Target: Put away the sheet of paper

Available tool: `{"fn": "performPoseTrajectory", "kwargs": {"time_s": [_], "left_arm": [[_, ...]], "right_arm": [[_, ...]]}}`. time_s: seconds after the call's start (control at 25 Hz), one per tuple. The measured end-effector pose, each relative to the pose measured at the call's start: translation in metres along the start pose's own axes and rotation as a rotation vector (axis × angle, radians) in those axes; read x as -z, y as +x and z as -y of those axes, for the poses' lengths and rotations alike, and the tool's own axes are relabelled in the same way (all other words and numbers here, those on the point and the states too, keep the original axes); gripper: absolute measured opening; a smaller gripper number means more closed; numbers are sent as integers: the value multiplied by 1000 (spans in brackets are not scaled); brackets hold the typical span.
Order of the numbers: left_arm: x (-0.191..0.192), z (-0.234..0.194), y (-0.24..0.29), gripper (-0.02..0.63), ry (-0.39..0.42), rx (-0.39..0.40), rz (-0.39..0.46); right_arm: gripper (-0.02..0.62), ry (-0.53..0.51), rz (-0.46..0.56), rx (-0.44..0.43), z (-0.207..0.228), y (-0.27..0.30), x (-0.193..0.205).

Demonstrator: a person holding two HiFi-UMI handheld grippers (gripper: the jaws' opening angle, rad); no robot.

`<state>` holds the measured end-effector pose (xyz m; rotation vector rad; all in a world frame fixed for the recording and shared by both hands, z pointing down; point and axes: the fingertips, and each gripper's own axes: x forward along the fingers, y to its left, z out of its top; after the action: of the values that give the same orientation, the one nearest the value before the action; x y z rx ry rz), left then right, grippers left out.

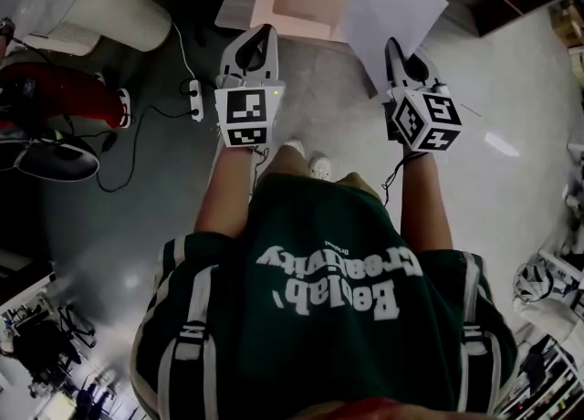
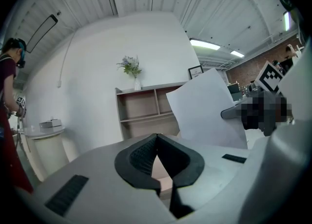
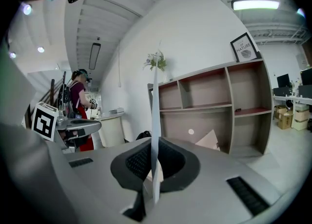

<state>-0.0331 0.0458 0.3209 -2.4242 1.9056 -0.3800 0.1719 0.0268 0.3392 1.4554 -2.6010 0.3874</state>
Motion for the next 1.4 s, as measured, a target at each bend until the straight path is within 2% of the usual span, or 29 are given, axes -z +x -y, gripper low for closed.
{"fn": "performPoseTrajectory", "kwargs": {"time_s": [0.4,0.72,1.08,1.4], "left_arm": [[4,-45,40,18,-4,3,-17],[7,-55,98,18,18,74,-47],[12,-91,129,18,17,126,-73],[18,-116,151,18,21,168,-67]], "right_arm": [[32,16,-43,-20,-10,59,-6],[33,24,-78,-15,4,107,-19],[34,49,-110,-45,-23,157,-33],[34,122,-138,-114,-54,200,-28]]}}
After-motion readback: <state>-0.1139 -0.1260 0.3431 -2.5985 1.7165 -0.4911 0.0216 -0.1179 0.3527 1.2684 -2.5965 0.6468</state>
